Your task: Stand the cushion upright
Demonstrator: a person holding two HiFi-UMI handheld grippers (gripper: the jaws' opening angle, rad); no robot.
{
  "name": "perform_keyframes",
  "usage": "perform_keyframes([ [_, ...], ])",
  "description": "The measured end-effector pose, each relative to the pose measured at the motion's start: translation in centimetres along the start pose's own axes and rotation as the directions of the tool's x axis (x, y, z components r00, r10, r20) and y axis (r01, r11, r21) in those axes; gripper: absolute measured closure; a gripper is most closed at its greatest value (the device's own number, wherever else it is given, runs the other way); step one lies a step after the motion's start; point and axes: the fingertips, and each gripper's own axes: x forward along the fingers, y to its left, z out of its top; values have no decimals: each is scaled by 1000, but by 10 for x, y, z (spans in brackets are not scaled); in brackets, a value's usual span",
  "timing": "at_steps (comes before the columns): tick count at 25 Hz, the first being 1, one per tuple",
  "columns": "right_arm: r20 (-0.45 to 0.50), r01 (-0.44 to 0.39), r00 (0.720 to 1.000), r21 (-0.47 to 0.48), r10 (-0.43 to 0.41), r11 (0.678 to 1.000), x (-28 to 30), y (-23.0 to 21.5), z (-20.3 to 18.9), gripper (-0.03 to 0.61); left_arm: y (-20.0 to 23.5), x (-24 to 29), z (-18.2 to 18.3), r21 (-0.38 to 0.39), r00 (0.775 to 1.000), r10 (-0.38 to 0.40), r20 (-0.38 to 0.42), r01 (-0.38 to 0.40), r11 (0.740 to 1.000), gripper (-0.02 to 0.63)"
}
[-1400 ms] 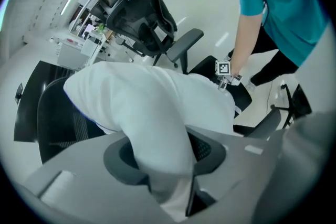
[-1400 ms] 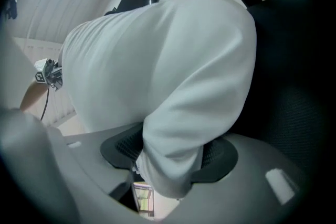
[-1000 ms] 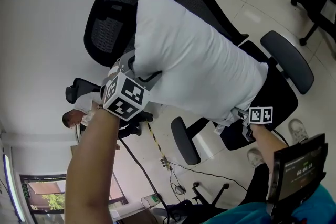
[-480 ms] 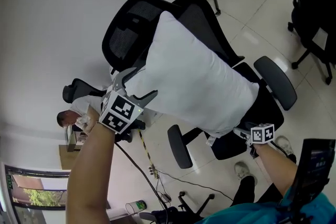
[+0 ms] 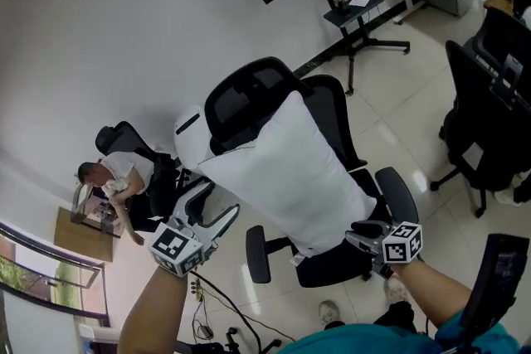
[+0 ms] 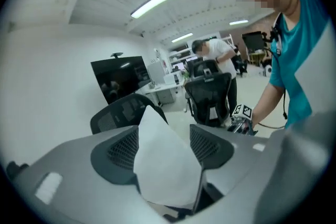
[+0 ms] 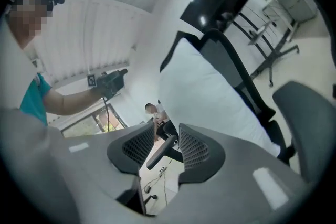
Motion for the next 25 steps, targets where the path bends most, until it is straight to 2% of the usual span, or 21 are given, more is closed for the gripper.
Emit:
perform_keyframes([
  [3, -53, -46, 998, -161, 38, 986, -33, 44, 49, 490, -40, -47, 9, -151, 992, 58, 117, -40, 988, 347],
  [6, -126, -105, 989, -284, 72, 953, -61, 84, 87, 553, -78, -86, 14, -297, 967, 160, 200, -95, 950, 405],
  [9, -191, -162, 976, -336, 101, 928, -83, 119, 97, 575, -120, -121, 19, -441, 921, 268, 284, -123, 889, 484],
  [12, -244, -215, 961, -351, 132, 911, -100, 149, 93, 575, -168, -146, 20, -547, 864, 349, 363, -106, 830, 590],
  [14, -258, -232, 955, -346, 146, 909, -111, 168, 86, 575, -200, -160, 13, -597, 842, 372, 392, -75, 798, 603],
  [17, -251, -235, 956, -344, 152, 909, -127, 202, 62, 575, -243, -188, -7, -645, 836, 373, 401, -31, 763, 603],
  [20, -239, -219, 962, -374, 134, 901, -143, 234, 38, 575, -275, -217, -26, -671, 819, 380, 431, 9, 742, 603],
  [22, -218, -196, 969, -380, 119, 904, -155, 259, 15, 575, -299, -241, -37, -670, 821, 365, 439, 29, 742, 603],
  [25, -180, -162, 979, -377, 99, 912, -175, 298, -25, 575, -339, -277, -51, -646, 845, 309, 436, 55, 761, 603],
])
